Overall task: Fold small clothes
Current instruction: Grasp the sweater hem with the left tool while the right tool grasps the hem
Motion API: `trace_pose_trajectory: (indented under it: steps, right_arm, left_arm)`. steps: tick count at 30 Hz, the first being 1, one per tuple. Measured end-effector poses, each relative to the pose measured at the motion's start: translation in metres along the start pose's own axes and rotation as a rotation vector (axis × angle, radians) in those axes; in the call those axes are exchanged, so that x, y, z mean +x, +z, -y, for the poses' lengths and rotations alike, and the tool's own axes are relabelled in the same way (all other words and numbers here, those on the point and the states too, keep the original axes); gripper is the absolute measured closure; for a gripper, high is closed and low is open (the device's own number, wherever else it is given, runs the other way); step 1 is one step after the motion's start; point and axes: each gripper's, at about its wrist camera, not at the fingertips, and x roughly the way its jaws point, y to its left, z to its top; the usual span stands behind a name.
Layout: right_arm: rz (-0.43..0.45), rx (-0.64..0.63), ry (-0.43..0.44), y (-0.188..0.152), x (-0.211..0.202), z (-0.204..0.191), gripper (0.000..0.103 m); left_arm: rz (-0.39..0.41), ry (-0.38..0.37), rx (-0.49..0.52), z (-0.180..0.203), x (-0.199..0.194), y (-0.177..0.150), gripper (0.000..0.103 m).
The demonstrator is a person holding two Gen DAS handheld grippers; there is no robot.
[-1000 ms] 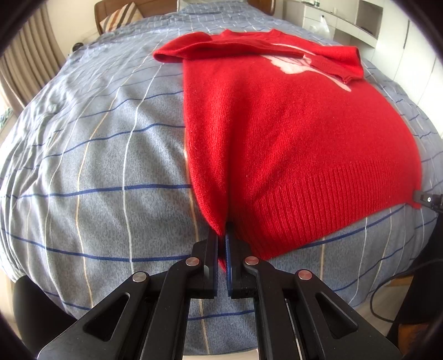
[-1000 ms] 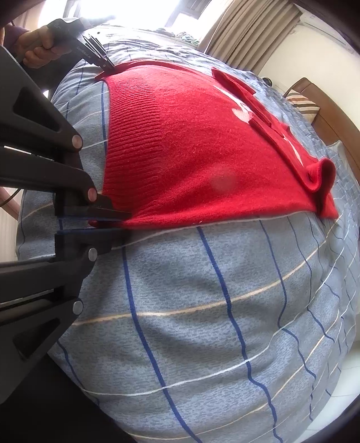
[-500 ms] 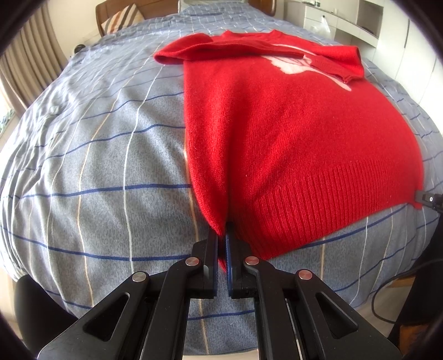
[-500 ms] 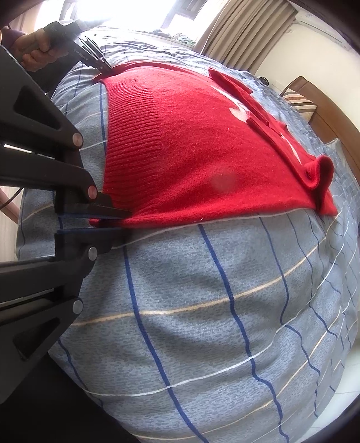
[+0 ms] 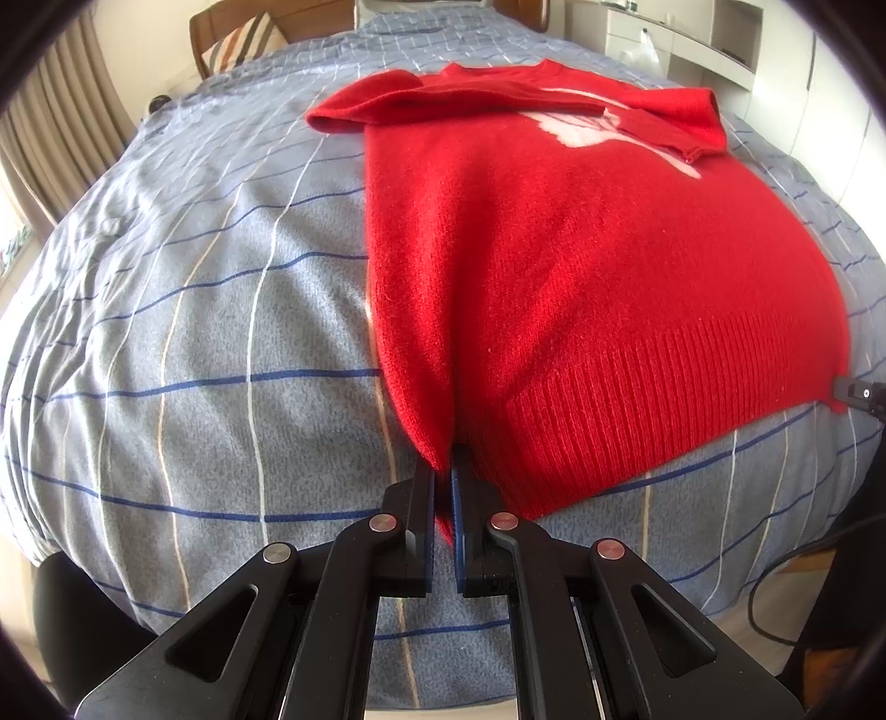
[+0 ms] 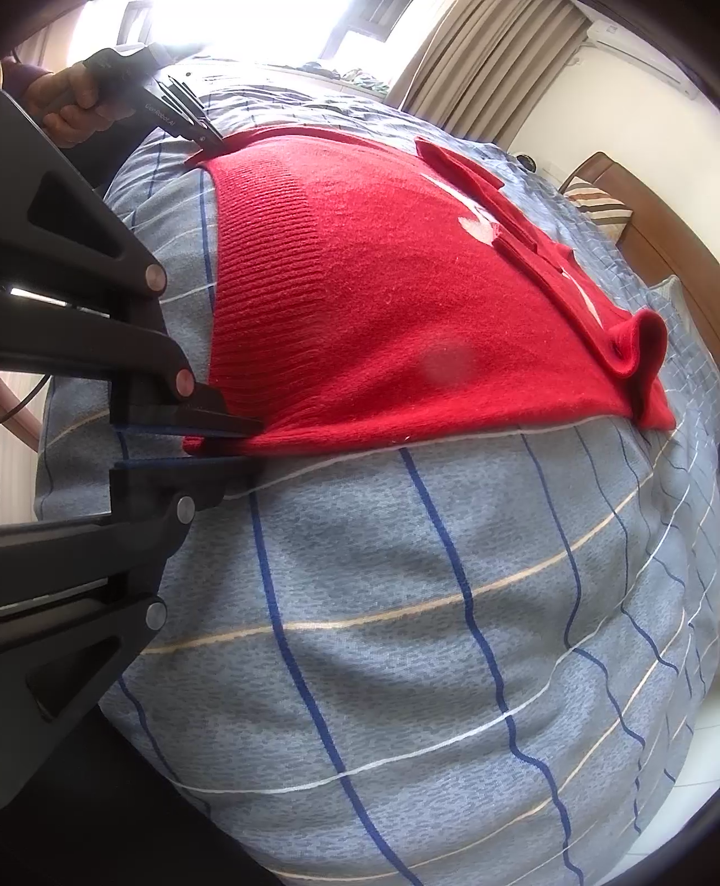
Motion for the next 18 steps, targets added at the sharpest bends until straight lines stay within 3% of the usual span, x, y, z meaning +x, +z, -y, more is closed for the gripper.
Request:
trace_pose_trajectory:
  steps: [10,14,15,18]
  right_arm:
    - [-0.001,0.000,0.000,0.000,0.000,0.000,0.097]
    - [-0.015,0.002,0.006,-0.001,-0.001,0.000,0.090]
    - [-0.031,0.008,0.012,-0.002,-0.003,0.001,0.083]
    - [-0.089,0.012,0.024,-0.006,-0.013,0.007,0.066]
  left_arm:
    - [0.001,0.001,0.001,0.000,0.000,0.000,0.097]
    - [-0.005,0.014,0.018,0.002,-0.002,-0.001,0.092]
    - [-0.014,0.018,0.027,0.002,-0.004,-0.002,0.083]
    - [-0.044,0.037,0.049,0.000,-0.015,-0.007,0.041]
